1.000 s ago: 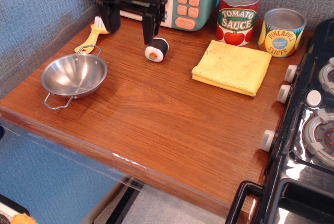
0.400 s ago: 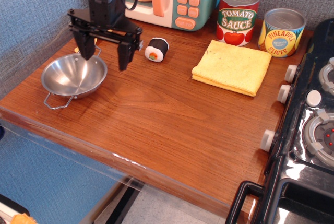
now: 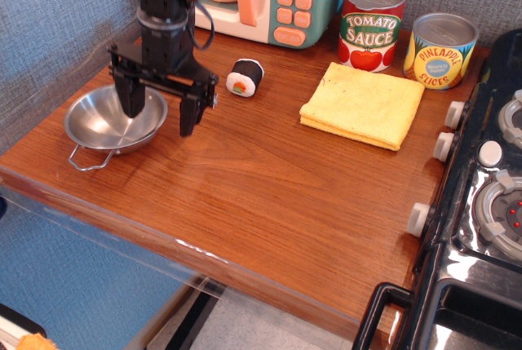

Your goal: Place the metal bowl in front of the yellow cloth.

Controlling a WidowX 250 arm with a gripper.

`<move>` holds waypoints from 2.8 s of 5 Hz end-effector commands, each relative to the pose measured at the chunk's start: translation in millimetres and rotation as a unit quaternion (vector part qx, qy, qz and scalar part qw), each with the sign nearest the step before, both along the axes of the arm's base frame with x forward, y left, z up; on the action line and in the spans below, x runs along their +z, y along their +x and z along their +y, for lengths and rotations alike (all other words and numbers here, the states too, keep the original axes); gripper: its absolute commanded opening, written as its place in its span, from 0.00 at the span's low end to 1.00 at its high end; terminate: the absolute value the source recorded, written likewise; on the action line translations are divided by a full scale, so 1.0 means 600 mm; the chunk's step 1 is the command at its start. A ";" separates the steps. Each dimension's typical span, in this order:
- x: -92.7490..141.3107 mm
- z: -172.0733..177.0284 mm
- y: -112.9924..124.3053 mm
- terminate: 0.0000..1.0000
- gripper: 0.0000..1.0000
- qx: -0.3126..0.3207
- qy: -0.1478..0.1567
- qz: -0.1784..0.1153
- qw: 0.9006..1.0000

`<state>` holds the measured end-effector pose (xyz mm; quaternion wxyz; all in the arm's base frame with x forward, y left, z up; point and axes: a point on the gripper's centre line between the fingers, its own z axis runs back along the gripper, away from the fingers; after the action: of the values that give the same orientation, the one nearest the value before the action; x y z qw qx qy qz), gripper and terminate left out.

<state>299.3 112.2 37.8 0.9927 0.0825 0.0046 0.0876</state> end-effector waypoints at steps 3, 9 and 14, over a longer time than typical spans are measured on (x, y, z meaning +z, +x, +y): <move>-0.018 0.031 0.004 0.00 0.00 0.014 -0.018 -0.002 1.000; 0.106 -0.214 -0.008 0.00 0.00 -0.155 -0.047 -0.106 0.981; 0.037 -0.293 -0.021 0.00 0.00 -0.176 -0.098 -0.028 0.979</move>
<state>288.4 -66.2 47.3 0.9961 -0.0186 -0.0103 -0.0862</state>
